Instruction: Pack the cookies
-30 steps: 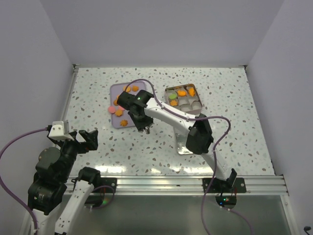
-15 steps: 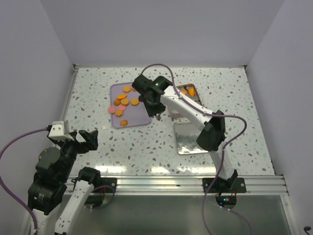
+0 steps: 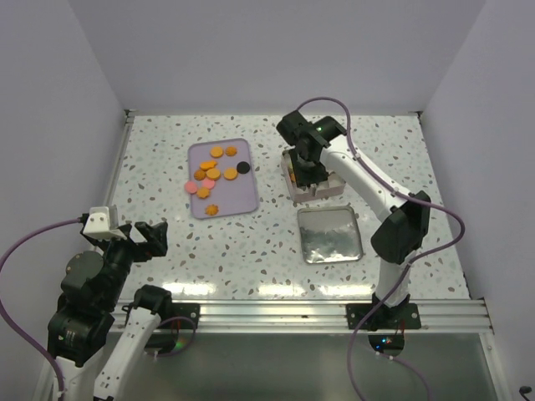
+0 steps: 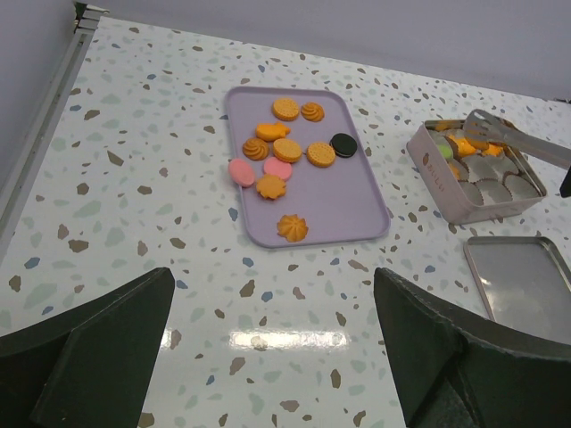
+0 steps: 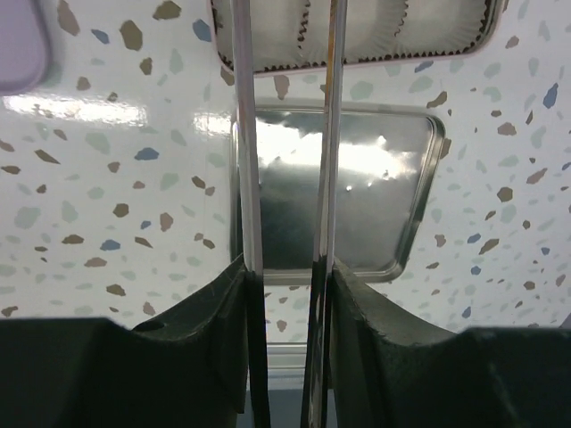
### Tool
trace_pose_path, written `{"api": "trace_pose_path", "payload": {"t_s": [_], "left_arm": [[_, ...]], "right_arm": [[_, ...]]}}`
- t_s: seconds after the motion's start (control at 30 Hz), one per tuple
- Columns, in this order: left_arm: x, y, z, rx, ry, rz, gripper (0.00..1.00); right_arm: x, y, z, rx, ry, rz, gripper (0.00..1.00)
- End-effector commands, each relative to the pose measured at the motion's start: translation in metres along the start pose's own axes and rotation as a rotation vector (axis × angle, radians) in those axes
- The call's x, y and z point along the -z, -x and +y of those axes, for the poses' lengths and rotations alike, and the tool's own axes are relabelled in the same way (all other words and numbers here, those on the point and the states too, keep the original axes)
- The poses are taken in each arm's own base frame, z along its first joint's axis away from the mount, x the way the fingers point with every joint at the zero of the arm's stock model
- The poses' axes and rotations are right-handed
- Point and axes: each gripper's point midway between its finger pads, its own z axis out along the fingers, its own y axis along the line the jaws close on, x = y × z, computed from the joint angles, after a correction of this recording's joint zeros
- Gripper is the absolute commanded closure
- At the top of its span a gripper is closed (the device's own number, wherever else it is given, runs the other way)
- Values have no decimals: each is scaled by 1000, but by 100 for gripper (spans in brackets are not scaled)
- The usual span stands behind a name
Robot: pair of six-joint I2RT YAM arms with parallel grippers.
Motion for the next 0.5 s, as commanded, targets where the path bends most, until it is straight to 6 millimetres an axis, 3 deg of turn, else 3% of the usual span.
{"api": "trace_pose_path", "payload": {"t_s": [0.0,0.17,0.47], "left_arm": [[-6,6,-5,-21,-21,-17,0],[-7,6,-5,-22,-21,-12,0],[-10,4,-6,-27,-20,3,0]], "right_arm": [[12,-33,-28,21,-36,101,63],[-3,-42,-34,-3,-30,138,63],[-14,-28,-44,-17,-28,128,63]]}}
